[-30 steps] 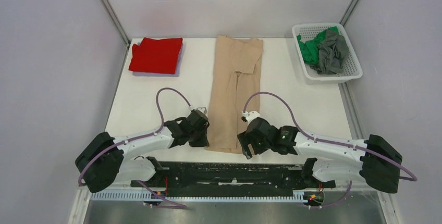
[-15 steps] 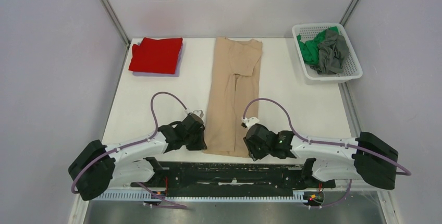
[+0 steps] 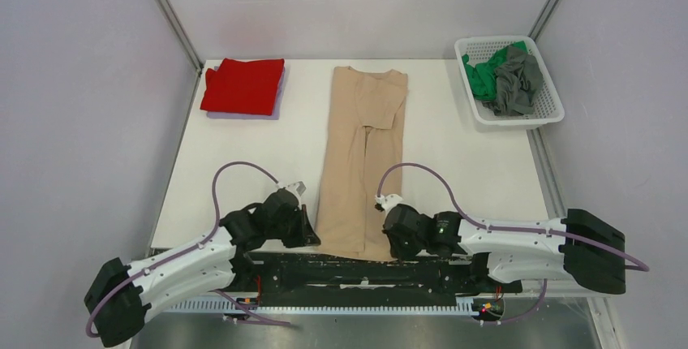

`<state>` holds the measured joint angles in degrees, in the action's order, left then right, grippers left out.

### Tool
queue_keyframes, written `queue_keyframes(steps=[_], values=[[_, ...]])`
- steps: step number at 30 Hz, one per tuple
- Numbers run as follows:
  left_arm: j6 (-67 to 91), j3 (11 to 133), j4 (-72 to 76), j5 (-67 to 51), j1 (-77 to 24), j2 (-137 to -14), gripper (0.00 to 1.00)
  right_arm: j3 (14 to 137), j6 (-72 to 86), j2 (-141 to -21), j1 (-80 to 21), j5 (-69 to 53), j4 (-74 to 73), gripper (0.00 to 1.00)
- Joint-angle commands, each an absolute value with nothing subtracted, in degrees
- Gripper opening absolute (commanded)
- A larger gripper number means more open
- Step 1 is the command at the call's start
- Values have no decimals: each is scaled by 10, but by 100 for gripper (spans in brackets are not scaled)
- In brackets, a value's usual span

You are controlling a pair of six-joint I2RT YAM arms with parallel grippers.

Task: Fold and stack the t-shirts
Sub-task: Grab the bottom of the folded rectangular tshirt with both arms, then fold the folded rectangular tshirt in 1/3 of the way

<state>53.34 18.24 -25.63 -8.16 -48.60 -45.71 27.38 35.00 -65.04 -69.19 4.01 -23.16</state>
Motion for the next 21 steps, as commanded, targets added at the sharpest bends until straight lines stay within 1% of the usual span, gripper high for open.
queue_keyframes(steps=[1, 4, 8, 10, 15, 21], values=[[560, 214, -270, -84, -487, -429, 2, 321, 355, -637, -692, 94, -254, 0], [540, 254, -237, -40, -485, -460, 2, 352, 330, -638, -669, 139, -235, 0], [490, 346, -217, -3, -456, -560, 2, 386, 285, -662, -583, 125, -200, 0], [471, 391, -210, -4, -426, -627, 2, 408, 257, -678, -550, 128, -201, 0], [426, 509, -217, -53, -355, -785, 2, 469, 201, -735, -476, 127, -188, 0], [395, 637, -247, -55, -311, -910, 2, 537, 167, -813, -402, 105, -158, 0]])
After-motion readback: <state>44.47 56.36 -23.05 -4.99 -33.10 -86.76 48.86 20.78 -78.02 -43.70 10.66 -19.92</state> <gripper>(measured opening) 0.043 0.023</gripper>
